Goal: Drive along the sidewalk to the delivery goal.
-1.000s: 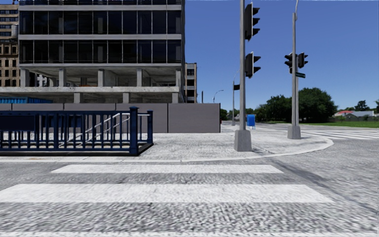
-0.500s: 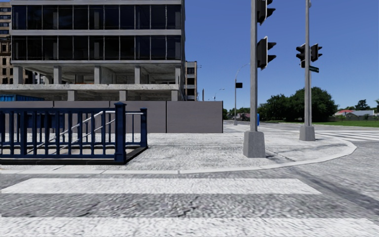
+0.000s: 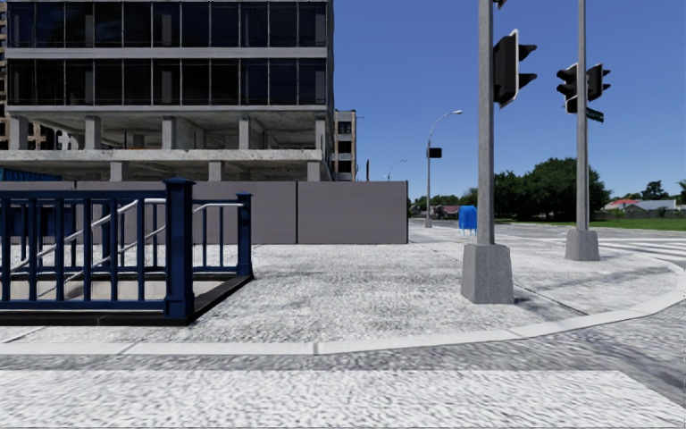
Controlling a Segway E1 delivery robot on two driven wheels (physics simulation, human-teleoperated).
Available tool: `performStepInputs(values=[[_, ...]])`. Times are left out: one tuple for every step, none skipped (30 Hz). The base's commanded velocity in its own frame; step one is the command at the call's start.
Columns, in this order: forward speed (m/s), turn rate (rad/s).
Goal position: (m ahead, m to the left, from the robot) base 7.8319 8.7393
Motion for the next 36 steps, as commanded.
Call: performStepInputs(values=[[1.55,0.00],[1.55,0.00],[1.55,0.00],[1.56,0.00],[1.56,0.00],[1.56,0.00],[1.56,0.00],[1.56,0.00],[1.56,0.00],[1.56,0.00],[1.56,0.00],[1.56,0.00],[1.56,0.00],[1.56,0.00],[1.56,0.00],[1.56,0.00],[1.56,0.00],[1.56,0.00],[1.56,0.00],[1.56,0.00],[1.56,0.00],[1.56,0.00],[1.56,0.00],[1.56,0.00],[1.56,0.00],[1.56,0.00],[1.56,0.00],[1.56,0.00],[1.56,0.00],[1.56,0.00],[1.56,0.00],[1.56,0.00],[1.56,0.00],[1.56,0.00],[1.56,0.00],[1.56,0.00]])
